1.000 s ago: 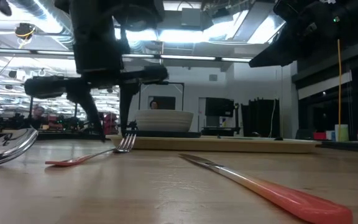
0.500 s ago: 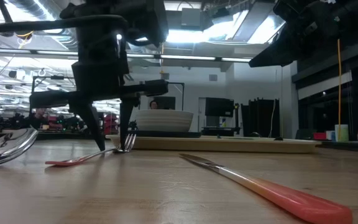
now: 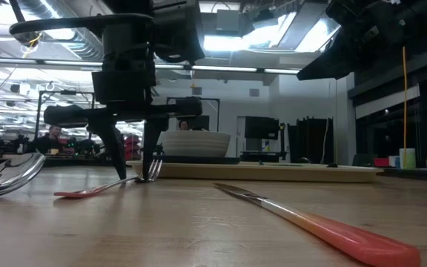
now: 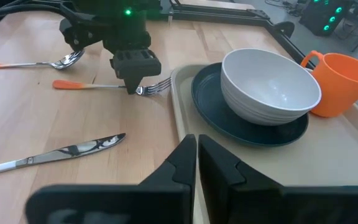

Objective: Set up tray
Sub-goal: Put the orange fork on top of the napkin to the right of the green plate on the gray serving tray

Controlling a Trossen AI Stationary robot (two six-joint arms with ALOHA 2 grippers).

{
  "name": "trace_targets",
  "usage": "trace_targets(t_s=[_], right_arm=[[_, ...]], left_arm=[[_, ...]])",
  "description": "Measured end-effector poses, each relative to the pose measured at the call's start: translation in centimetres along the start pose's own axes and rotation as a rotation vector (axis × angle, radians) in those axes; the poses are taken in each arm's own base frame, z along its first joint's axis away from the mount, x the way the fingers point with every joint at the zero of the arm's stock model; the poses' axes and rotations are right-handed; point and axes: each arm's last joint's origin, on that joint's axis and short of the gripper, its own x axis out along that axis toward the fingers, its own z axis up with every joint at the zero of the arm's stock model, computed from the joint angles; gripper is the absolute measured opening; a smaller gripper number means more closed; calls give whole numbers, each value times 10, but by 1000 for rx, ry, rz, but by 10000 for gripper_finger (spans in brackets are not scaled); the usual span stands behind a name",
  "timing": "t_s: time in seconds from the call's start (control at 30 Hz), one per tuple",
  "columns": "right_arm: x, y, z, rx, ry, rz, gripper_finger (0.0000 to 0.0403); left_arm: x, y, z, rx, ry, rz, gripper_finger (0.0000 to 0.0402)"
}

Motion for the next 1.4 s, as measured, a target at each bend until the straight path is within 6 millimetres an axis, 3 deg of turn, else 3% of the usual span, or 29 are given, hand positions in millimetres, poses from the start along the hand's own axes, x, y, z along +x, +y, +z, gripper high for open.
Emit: trace_targets(t_s=[0.27, 0.57, 0.97, 1.4], right_arm=[[0, 0, 0, -2, 0, 0, 23], [0, 0, 0, 0, 0, 0, 23], [0, 0, 0, 1, 0, 1, 23], [0, 0, 0, 3, -1, 1, 23]], left_arm=[[0, -2, 0, -43, -6, -19, 59], [0, -2, 1, -261, -31, -32, 13], [-1, 0, 2, -420, -24, -36, 8], [-24, 12, 7, -453, 75, -2, 4]])
